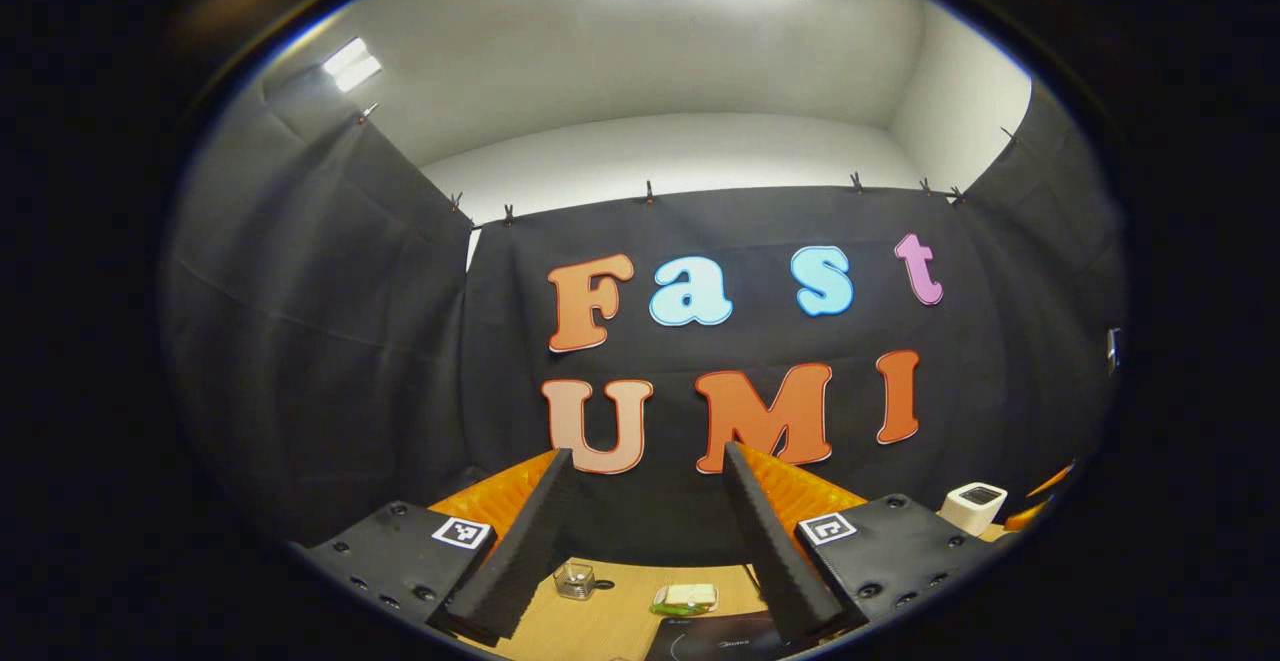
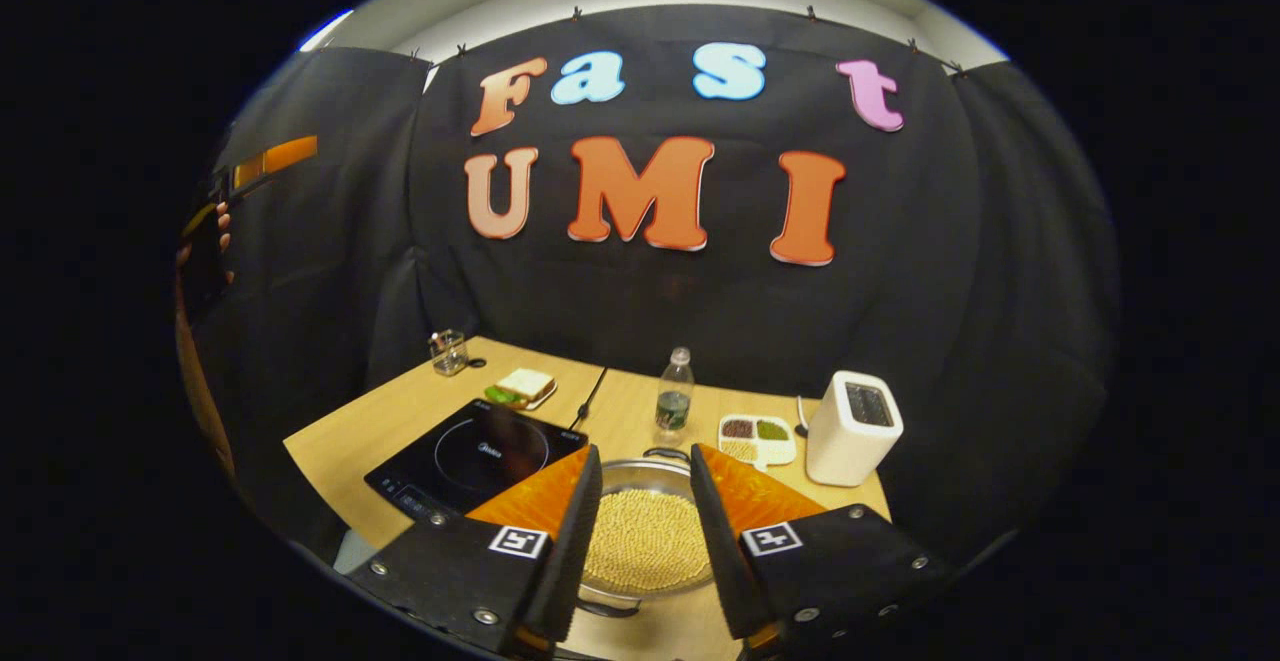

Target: First push the handle of the pot to place it horizontally, then grasp the pot with both hands and set it on the induction cooktop.

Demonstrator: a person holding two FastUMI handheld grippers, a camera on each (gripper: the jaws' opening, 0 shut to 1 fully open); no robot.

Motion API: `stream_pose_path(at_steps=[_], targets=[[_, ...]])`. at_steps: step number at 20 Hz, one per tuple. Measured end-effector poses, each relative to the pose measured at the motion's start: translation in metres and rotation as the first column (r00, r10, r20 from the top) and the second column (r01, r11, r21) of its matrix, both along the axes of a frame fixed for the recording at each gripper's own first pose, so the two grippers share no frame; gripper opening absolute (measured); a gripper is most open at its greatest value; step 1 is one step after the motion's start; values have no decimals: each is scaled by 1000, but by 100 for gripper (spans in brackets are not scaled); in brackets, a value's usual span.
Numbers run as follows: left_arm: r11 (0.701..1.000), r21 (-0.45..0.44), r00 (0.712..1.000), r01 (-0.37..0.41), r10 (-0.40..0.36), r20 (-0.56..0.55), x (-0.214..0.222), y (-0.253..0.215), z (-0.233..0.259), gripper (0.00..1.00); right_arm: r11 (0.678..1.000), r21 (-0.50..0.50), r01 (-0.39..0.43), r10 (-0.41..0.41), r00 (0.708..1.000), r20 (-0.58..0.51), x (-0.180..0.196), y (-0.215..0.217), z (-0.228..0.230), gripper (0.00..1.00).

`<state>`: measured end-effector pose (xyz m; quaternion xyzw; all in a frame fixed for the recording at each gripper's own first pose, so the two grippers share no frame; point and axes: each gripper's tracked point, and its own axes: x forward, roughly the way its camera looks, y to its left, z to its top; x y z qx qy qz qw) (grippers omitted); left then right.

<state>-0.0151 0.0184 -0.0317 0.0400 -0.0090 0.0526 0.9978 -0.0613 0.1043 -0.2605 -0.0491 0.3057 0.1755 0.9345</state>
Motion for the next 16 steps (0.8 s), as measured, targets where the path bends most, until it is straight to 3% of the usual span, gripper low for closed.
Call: stream_pose_path(at_steps=[2,6,7,11,13,15,16], targets=[[1000,-2,1000,-26,26,-15,0,10,-6,99,1000,20,-14,16,996,-89,-9,6,-20,40],[1000,11,1000,-29,29,-5,-6,9,-5,99,998,51,-46,56,973,-224,-27,19,-49,20],[1000,9,1000,-27,27,-2,-6,8,-5,99,996,76,-55,73,960,-269,-33,26,-58,17],[1000,18,1000,-24,24,1,-10,8,-9,99,979,198,-40,136,855,-501,-73,51,-101,15],[999,28,1000,-25,25,-13,-12,9,-15,97,985,168,-43,126,842,-524,-76,48,-116,13],[999,39,999,-31,32,-21,-10,11,-18,93,984,177,-30,125,823,-554,-78,48,-122,5],[999,40,999,-33,34,-25,-9,12,-19,99,983,181,-26,126,814,-567,-79,47,-124,0]])
